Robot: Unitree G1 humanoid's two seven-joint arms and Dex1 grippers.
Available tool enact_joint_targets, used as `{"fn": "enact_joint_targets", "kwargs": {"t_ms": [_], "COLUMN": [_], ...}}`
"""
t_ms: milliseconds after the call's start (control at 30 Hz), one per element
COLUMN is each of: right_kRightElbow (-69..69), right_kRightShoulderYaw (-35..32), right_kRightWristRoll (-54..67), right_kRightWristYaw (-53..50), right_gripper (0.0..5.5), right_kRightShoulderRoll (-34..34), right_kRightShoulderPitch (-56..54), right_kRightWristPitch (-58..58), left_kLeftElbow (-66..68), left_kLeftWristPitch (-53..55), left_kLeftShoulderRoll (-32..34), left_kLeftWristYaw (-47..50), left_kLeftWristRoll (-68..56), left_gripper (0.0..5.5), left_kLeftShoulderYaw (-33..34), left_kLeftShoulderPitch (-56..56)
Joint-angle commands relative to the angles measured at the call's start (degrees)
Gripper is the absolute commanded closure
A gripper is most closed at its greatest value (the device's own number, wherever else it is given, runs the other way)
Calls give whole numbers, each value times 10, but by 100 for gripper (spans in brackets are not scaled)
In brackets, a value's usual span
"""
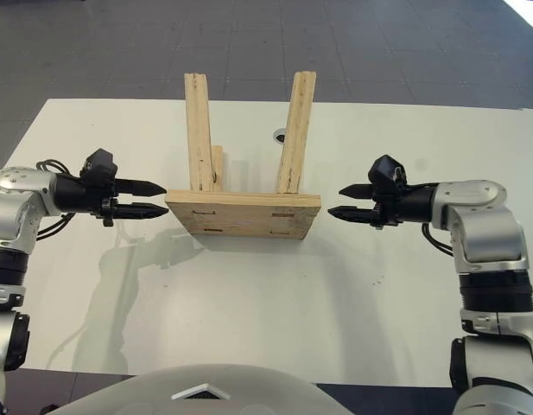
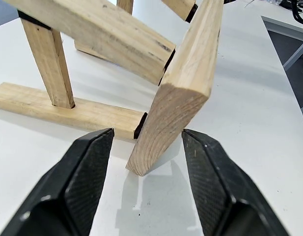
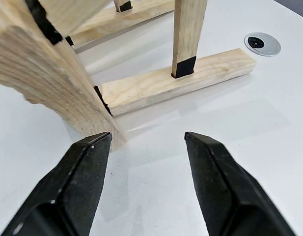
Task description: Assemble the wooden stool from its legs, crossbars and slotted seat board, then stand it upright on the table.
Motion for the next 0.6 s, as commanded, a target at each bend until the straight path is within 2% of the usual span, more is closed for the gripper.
{"fn": "enact_joint_targets", "kwargs": {"t_ms": [33, 300, 467, 600], "right_kRightElbow": [-50, -68, -71, -75], "right_kRightShoulderYaw": [1, 47, 47, 46], "right_kRightWristRoll": [33, 31, 38, 45], "right_kRightWristYaw": [8, 15, 26, 35], "right_gripper": [275, 275, 190, 190], "right_kRightShoulderRoll": [-8, -8, -29, -37], "right_kRightShoulderPitch": [3, -6, 6, 12], "right_kRightWristPitch": [26, 19, 16, 17], "left_kLeftElbow": [-2, 4, 24, 29], "left_kLeftWristPitch": [-4, -35, -51, -46], "left_kLeftShoulderRoll": [-13, -3, 4, -14], "left_kLeftWristYaw": [14, -17, -35, -25], "left_kLeftWristRoll": [9, 49, 42, 40], "left_gripper": [294, 294, 215, 215], "left_kLeftShoulderYaw": [-6, -51, -42, -44], "left_kLeftShoulderPitch": [-19, -7, -17, -24]}}
